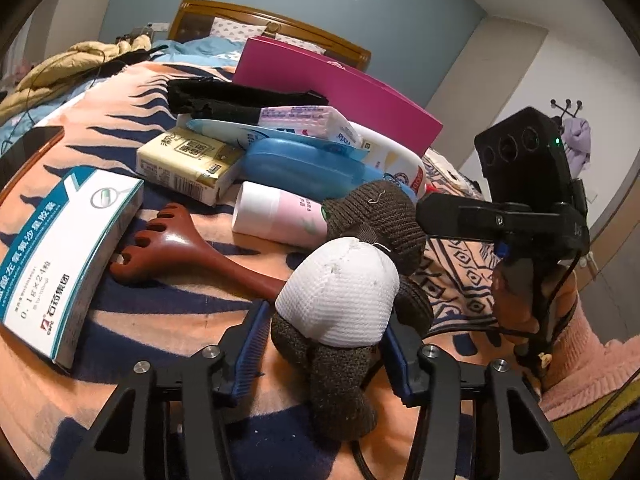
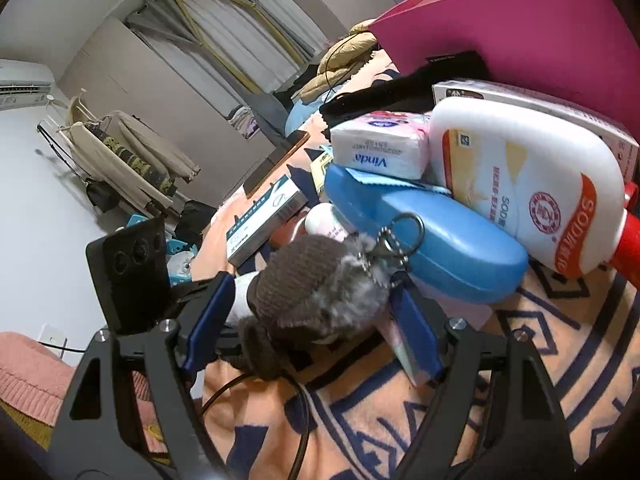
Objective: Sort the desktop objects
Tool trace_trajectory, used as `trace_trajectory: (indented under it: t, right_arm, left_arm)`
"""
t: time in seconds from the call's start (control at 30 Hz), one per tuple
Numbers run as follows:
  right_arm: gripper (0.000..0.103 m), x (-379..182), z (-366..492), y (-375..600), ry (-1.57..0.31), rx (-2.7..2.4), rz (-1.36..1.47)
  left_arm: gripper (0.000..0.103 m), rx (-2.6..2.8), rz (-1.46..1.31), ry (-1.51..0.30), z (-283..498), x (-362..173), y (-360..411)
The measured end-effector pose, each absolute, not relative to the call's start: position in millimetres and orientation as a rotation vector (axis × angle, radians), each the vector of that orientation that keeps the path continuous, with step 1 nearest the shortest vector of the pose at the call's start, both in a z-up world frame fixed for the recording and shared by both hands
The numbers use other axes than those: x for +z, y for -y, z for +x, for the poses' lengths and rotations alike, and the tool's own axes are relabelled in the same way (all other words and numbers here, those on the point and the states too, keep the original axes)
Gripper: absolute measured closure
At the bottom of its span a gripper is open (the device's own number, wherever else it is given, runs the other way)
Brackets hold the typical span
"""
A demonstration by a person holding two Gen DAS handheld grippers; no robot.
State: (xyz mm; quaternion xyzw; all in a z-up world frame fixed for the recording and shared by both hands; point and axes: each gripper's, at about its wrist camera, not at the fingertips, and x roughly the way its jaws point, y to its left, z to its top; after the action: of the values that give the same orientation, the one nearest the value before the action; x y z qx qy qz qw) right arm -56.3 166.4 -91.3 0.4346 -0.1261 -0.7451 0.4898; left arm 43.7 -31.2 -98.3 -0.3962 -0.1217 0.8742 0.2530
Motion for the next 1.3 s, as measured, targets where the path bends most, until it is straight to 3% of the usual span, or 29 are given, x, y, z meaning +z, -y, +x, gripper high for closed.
trace_trajectory:
  t: [0.07, 0.13, 0.77, 1.3]
  right_arm:
    - [0.027, -91, -57, -163, 0.302, -1.812, 1.048]
    - [0.045, -92, -55, -161, 0.272, -1.816, 1.047]
    - [0.047, -79, -39, -202, 0.431, -1.876, 0.958]
    - [0.047, -48, -27, -242, 0.504, -2.008, 0.825]
  left_arm:
    - [0.054, 2.380, -1.074, 0.333, 44, -99, 32]
    - [0.055, 2.380, -1.075, 0.346, 43, -99, 33]
    - [0.058, 2.327, -0.958, 0.390, 40, -72, 21]
    - [0.058, 2.269, -0.850, 0.323, 15, -34, -15]
